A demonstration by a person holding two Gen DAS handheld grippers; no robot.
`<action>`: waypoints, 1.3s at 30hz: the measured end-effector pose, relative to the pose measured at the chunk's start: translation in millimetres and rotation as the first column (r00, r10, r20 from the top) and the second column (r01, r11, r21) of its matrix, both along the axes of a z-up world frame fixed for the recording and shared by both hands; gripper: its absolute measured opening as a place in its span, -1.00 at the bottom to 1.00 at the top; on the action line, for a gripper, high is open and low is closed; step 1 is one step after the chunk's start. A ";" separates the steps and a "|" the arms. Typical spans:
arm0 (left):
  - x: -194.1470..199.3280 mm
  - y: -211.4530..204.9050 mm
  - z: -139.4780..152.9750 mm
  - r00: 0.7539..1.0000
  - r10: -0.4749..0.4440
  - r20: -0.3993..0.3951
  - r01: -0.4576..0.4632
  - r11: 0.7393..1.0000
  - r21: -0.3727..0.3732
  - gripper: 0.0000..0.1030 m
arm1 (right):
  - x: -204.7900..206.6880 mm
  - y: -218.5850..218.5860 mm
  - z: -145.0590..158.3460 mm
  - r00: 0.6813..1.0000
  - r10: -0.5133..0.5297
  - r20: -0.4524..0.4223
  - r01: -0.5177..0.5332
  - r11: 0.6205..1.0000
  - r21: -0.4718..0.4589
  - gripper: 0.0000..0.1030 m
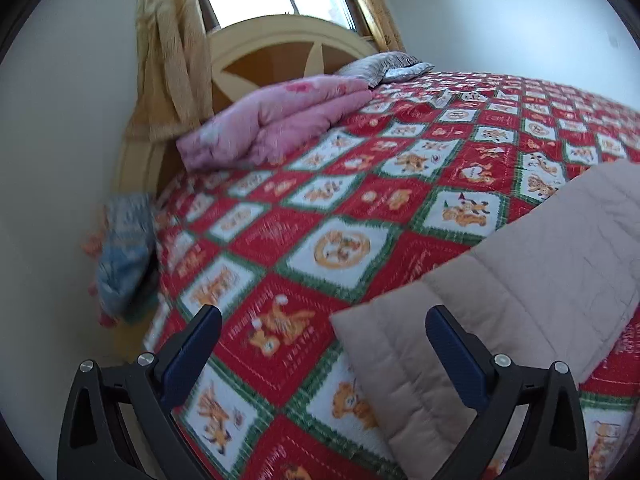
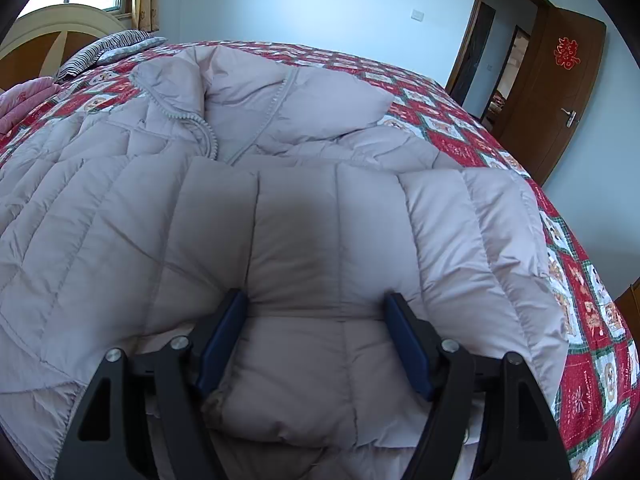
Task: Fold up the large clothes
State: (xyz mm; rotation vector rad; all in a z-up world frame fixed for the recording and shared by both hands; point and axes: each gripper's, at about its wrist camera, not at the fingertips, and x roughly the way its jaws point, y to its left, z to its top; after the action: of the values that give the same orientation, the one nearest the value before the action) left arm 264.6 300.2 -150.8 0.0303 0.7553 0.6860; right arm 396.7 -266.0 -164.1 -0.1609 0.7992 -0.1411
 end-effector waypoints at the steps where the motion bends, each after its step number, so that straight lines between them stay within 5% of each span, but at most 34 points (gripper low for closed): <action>1: -1.6 4.7 -3.2 1.000 -0.002 0.004 0.002 0.999 -0.047 0.98 | -0.5 0.3 0.1 1.000 0.000 0.002 0.000 1.000 -0.001 0.45; 5: 3.8 0.1 -12.7 0.998 -0.038 0.040 0.045 0.983 -0.180 0.98 | -1.5 0.8 0.5 1.000 0.000 0.005 0.001 1.000 -0.006 0.46; 9: 18.4 -11.6 -27.1 0.998 -0.055 0.020 0.058 0.973 -0.225 0.93 | -2.1 0.7 0.5 1.000 -0.002 0.008 0.002 1.000 -0.008 0.46; 13: 23.7 -16.9 -35.4 0.996 -0.090 0.009 0.090 0.965 -0.248 -0.44 | -2.9 0.3 0.8 1.000 -0.003 0.011 0.003 1.000 -0.006 0.47; 15: 22.4 -25.1 -26.6 0.993 -0.120 0.011 0.120 0.971 -0.209 -0.69 | -2.9 -0.8 0.8 1.000 -0.003 0.011 0.003 1.000 -0.003 0.48; 21: 26.1 -27.5 31.1 0.993 -0.085 0.077 0.087 0.996 -0.021 -0.80 | -3.6 -3.1 3.4 1.000 0.002 0.013 -0.002 1.000 0.019 0.49; 28: 58.4 -29.1 107.9 0.979 -0.121 0.162 0.106 0.989 0.100 -0.82 | -33.3 -16.0 30.5 0.997 0.043 0.057 -0.048 0.995 0.087 0.49; 34: 63.2 -97.0 152.7 0.931 -0.289 0.222 0.262 0.954 0.146 -0.83 | -50.8 -22.8 36.8 0.995 0.054 0.078 -0.057 0.997 0.045 0.49; 39: 72.5 -172.1 170.1 0.867 -0.441 0.233 0.411 0.896 0.169 -0.83 | -56.0 -31.1 29.5 0.996 0.032 0.082 -0.035 0.998 0.045 0.49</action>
State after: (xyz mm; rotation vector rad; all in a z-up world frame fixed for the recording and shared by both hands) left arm 337.1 128.1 19.4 0.2016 0.4256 0.2966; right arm 340.7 -297.1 -134.6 -0.1242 0.7182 -0.0967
